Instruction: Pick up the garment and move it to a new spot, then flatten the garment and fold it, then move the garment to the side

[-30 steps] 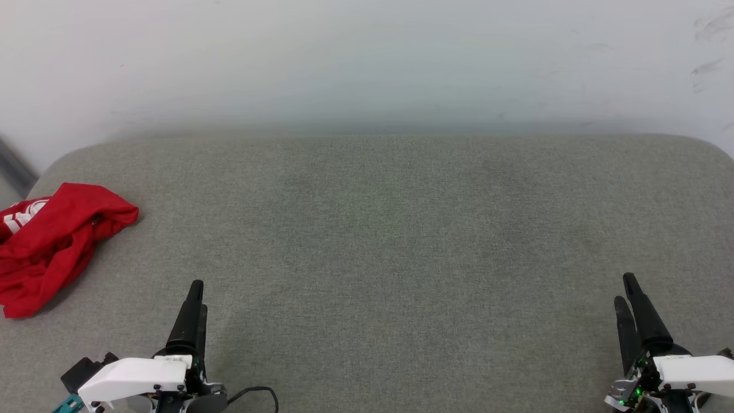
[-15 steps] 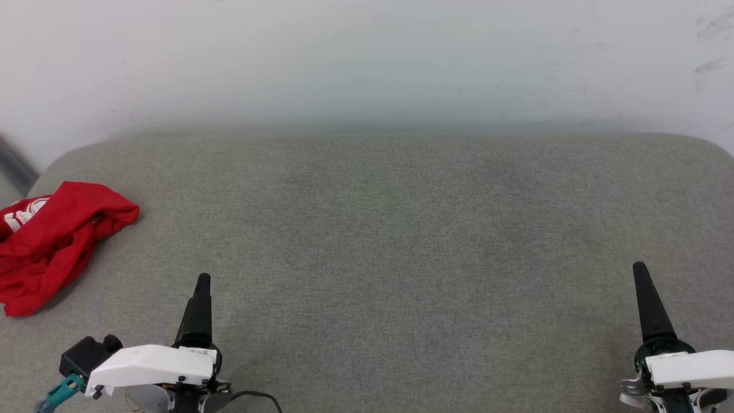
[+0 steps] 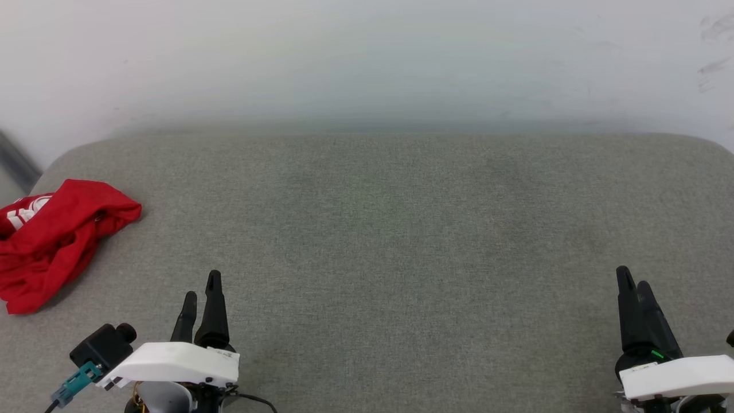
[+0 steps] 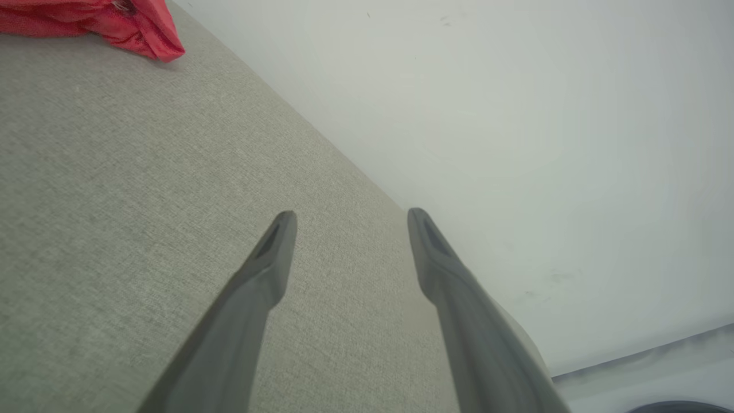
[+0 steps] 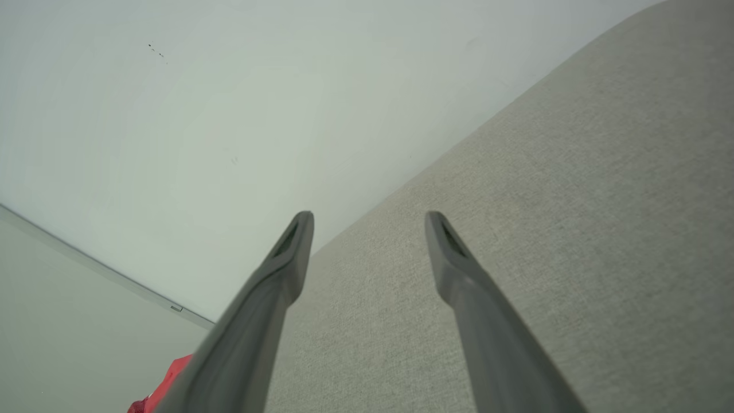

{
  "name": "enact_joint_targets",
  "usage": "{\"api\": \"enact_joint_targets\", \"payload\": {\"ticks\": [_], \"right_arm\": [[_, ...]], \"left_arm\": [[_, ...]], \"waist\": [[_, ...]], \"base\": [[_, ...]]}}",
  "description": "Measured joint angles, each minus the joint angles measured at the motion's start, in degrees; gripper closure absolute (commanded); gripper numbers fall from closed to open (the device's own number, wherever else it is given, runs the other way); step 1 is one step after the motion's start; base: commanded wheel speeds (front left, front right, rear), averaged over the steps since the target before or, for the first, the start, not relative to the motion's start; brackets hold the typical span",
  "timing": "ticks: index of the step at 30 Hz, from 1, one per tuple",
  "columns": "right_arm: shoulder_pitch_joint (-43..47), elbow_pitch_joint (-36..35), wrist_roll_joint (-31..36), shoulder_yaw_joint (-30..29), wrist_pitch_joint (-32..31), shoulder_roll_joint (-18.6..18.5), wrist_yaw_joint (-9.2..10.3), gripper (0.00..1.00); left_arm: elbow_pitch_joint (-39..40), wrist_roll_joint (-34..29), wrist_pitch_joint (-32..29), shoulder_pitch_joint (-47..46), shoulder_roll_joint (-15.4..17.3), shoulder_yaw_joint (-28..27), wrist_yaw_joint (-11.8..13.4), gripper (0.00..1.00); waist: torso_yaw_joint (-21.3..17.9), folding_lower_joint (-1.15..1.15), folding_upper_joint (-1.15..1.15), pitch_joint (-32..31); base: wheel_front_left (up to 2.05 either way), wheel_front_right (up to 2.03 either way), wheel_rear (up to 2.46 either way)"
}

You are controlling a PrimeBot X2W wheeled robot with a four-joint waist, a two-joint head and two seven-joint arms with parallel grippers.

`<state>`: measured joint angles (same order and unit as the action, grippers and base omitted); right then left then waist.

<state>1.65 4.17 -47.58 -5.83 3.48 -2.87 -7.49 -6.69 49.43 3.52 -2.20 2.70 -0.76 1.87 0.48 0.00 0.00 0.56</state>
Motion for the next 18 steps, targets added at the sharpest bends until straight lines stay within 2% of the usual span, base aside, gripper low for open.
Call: {"api": "enact_joint_targets", "payload": {"ticks": [18], "right_arm": [[1.6, -2.0, 15.0, -0.1, 3.1, 0.0, 0.00, 0.00]], "left_arm": [[1.7, -14.1, 3.2, 0.8, 0.9, 4.2, 3.3, 0.00]], "waist": [[0.3, 0.00, 0.00, 0.2]], "base": [[0.00, 0.00, 0.00]]}}
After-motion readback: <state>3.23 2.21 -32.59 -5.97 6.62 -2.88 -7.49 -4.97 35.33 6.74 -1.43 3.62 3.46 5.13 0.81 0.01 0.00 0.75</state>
